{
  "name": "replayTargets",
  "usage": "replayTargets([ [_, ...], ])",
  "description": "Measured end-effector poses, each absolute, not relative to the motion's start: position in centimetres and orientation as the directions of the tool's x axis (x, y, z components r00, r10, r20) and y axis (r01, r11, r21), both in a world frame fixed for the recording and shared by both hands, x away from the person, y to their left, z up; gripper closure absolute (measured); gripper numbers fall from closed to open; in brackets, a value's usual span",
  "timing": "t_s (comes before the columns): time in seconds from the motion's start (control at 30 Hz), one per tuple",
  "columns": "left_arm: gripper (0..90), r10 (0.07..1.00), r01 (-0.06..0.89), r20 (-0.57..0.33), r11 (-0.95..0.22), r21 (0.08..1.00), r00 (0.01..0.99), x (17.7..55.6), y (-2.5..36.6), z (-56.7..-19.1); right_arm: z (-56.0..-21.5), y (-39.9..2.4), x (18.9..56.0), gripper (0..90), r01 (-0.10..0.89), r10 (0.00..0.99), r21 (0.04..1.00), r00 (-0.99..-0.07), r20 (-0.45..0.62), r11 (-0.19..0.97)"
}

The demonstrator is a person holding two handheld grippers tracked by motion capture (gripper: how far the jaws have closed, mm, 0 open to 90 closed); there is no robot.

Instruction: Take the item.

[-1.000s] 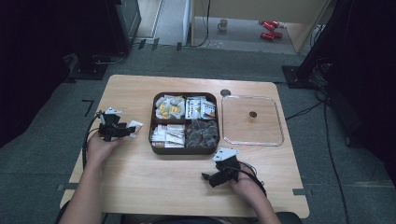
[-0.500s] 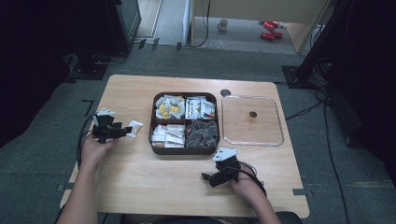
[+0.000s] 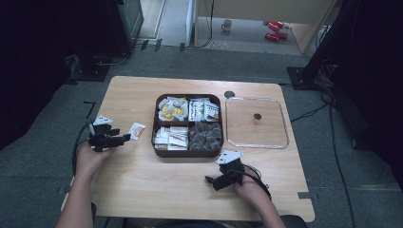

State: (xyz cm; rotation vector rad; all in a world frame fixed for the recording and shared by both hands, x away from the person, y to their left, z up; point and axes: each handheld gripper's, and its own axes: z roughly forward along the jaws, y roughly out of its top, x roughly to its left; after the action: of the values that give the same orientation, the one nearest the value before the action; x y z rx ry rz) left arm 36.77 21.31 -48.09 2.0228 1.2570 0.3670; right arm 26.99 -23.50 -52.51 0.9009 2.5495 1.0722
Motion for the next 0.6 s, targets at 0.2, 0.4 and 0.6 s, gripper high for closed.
replayTargets([
  [0.2, 40.4, 0.865, 0.658, -0.124, -0.269, 0.703, 0.487, 35.8, 22.3, -48.3, -52.5, -23.5, 27.0, 0.0, 0.451, 0.621, 0.709, -0.784, 0.023, 0.543],
  [0.4, 40.0, 0.862, 0.663, -0.123, -0.280, 0.695, 0.492, 35.3, 22.9, -48.8, -52.5, -23.5, 27.0, 0.0, 0.451, 0.621, 0.709, -0.784, 0.023, 0.543],
  [0.6, 39.4, 0.866, 0.685, -0.132, -0.280, 0.672, 0.483, 35.2, 23.4, -49.5, -52.5, -23.5, 27.0, 0.0, 0.452, 0.623, 0.709, -0.782, 0.024, 0.541],
])
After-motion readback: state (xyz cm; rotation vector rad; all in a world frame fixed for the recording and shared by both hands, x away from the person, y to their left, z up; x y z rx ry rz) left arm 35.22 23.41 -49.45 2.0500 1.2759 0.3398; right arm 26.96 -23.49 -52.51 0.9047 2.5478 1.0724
